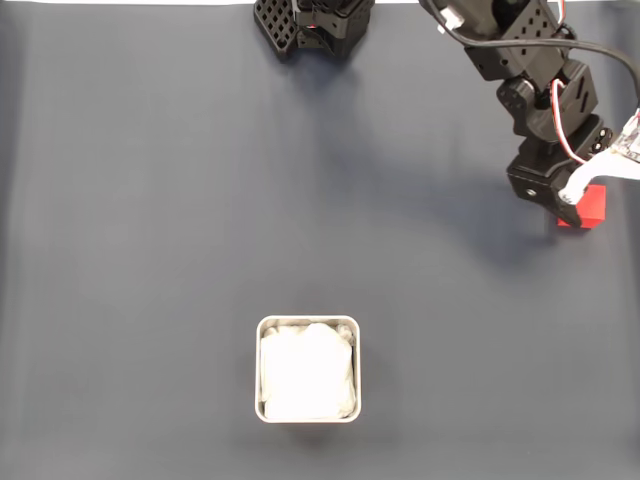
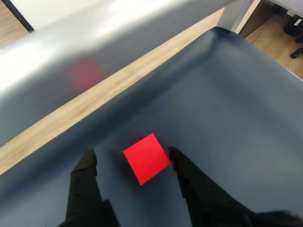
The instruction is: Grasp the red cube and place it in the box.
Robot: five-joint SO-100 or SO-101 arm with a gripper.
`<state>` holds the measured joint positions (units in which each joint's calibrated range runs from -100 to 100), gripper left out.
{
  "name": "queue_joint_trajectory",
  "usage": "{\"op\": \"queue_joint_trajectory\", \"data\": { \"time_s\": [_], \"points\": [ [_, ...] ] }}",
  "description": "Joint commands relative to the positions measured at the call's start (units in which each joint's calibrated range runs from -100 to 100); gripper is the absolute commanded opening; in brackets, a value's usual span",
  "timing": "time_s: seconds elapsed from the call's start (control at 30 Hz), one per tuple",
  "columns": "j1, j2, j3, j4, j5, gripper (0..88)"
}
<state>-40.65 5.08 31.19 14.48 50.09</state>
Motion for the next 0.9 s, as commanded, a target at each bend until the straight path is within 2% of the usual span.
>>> {"op": "queue_joint_trajectory", "data": {
  "time_s": [0.0,0.87],
  "points": [
    [0.2,-3.0,-0.4,-0.2,0.0,35.7],
    [-1.7,-7.5,2.9,1.8,-1.2,35.3]
  ]
}}
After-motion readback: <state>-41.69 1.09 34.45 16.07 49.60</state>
